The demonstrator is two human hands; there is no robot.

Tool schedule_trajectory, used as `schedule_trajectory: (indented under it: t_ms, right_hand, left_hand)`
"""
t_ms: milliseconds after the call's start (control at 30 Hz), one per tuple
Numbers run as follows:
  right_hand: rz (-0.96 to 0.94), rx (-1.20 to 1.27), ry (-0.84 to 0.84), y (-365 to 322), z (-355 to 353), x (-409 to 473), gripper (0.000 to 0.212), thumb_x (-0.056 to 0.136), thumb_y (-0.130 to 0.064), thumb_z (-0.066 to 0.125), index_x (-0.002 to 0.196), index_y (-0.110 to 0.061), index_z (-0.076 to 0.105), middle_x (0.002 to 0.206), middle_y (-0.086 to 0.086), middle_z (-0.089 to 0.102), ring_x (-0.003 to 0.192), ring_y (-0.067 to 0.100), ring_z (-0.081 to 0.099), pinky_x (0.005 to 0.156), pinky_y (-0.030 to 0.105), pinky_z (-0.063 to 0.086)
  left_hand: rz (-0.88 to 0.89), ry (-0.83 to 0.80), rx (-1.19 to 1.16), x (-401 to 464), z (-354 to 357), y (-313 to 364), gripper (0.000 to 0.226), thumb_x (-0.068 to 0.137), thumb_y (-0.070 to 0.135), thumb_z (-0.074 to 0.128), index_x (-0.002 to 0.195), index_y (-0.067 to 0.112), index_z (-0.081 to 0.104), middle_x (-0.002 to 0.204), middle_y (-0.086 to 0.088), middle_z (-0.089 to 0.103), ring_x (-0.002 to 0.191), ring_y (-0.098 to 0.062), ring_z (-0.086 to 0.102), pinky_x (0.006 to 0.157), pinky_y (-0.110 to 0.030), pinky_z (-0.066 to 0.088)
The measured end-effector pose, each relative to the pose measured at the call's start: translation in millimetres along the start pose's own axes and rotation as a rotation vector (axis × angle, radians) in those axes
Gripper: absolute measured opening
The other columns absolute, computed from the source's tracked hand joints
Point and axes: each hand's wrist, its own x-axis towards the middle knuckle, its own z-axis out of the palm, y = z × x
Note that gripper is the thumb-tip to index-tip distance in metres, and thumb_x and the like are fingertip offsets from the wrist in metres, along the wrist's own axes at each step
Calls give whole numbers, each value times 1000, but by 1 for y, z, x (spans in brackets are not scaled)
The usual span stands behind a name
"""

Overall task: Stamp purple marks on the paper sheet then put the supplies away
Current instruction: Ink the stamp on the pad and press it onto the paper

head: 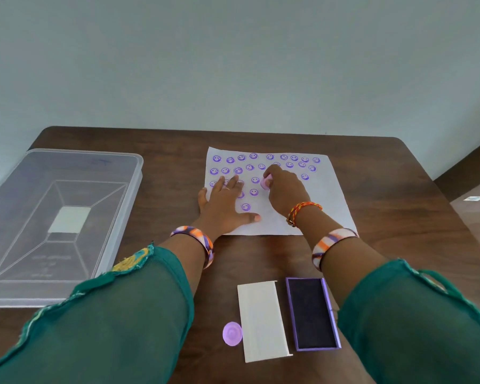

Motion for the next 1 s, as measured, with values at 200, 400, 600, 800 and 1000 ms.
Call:
schedule_trajectory:
  t_ms: [200, 400, 600, 800, 1000]
  right_hand:
    - [-24, -202, -13, -2, 1, 3, 35, 91, -4, 49, 125, -4, 48, 117, 19, 63, 106, 32, 61, 87, 36, 51]
    - [-63, -220, 18, 1, 6, 1, 32, 91, -5, 48, 123, -4, 50, 115, 20, 64, 106, 33, 61, 89, 39, 52]
    - [-147, -375, 39, 3, 11, -4, 27, 93, -7, 43, 119, -5, 50, 111, 19, 63, 101, 36, 60, 80, 37, 50]
    - [463, 1091, 357, 32, -11, -5, 25, 93, -5, 40, 74, -8, 56, 72, 12, 53, 58, 18, 48, 49, 23, 56]
    - [526, 1555, 340, 45, -41, -37, 34, 98, -7, 38, 66, -8, 51, 65, 5, 41, 57, 14, 42, 46, 20, 52]
  left_hand:
    - [-7, 0, 8, 2, 2, -1, 88, 79, 60, 57, 150, 28, 14, 161, 10, 4, 149, -16, -4, 118, -51, -3]
    - [-13, -7, 32, 4, 2, -1, 88, 80, 60, 55, 150, 29, 11, 162, 9, 2, 149, -17, -5, 118, -52, -4]
    - [-14, 6, 19, 4, 1, 0, 89, 79, 61, 56, 150, 29, 13, 161, 11, 2, 149, -15, -5, 117, -52, -6]
    - [-2, -4, 15, 0, -1, 1, 88, 80, 61, 54, 150, 28, 12, 161, 10, 1, 149, -15, -7, 117, -52, -8]
    - [48, 17, -7, -7, -4, 5, 80, 83, 60, 50, 149, 29, 16, 162, 8, 6, 149, -15, -4, 119, -49, -6]
